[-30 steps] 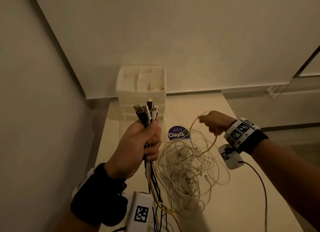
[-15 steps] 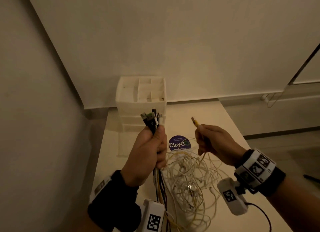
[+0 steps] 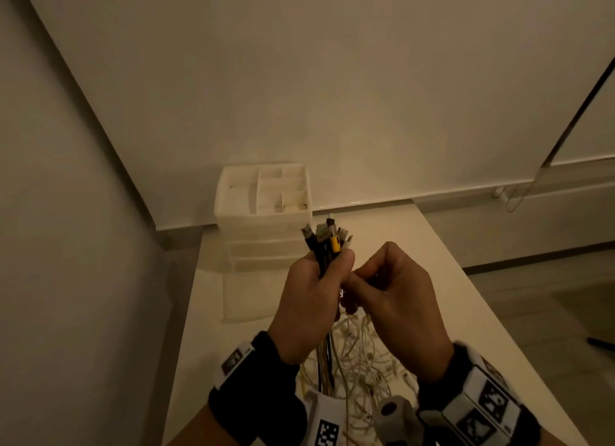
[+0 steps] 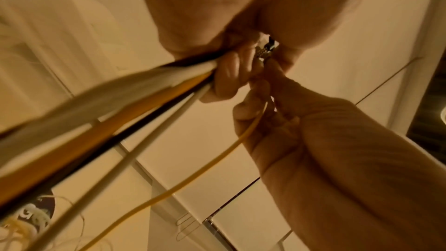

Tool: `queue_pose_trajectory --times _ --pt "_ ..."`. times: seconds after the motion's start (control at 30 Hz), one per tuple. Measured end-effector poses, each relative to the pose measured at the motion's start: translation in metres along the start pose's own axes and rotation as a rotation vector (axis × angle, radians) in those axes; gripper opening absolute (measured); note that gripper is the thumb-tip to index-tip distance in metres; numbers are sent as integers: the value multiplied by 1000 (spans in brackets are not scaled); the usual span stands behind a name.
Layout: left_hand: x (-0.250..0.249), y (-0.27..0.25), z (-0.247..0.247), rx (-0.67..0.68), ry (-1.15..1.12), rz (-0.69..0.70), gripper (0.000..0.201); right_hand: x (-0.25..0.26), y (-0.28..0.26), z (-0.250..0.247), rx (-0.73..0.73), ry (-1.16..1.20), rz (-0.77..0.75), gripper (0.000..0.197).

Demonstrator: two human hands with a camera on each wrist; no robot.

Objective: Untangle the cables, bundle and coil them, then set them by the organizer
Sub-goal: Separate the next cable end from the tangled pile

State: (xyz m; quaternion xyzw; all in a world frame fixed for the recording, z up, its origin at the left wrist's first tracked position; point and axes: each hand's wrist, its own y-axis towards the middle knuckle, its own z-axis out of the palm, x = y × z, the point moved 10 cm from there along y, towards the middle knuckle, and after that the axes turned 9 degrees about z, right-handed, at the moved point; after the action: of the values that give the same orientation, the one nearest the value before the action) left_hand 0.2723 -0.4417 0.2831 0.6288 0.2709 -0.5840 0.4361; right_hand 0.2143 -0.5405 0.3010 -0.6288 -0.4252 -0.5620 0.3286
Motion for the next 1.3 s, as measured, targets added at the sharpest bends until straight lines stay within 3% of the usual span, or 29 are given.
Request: queue_pose_trajectory --times 0.17,0.3,0.43,0.6,0.7,0.77,0.83,0.97,1.13,1.3 --pt "2 2 1 -47 9 34 41 -5 -8 7 102 -135 -45 20" --pt "-20 7 -23 -170 -26 162 44 -26 -9 11 245 -126 -123 8" --pt "-58 18 -67 -342 -274 238 38 -103 -6 11 350 -306 -63 34" --pt "-96 4 -89 -338 -114 365 40 -155 14 -6 275 -340 36 49" --pt "-92 -8 -70 -234 227 342 44 -139 30 -12 211 -226 32 51" --pt "-80 -10 -51 -162 479 309 20 -113 38 -10 228 -186 3 44" --pt "-57 -8 -33 -112 543 221 4 -84 41 -1 314 -166 -22 42" --pt "-18 -4 -2 4 586 155 9 -27 43 6 443 -29 -69 34" --pt "-43 -4 -2 -186 572 316 22 2 38 -1 446 -9 -129 34" --pt "-76 -7 -42 -420 422 370 29 -53 27 0 450 -15 -57 35"
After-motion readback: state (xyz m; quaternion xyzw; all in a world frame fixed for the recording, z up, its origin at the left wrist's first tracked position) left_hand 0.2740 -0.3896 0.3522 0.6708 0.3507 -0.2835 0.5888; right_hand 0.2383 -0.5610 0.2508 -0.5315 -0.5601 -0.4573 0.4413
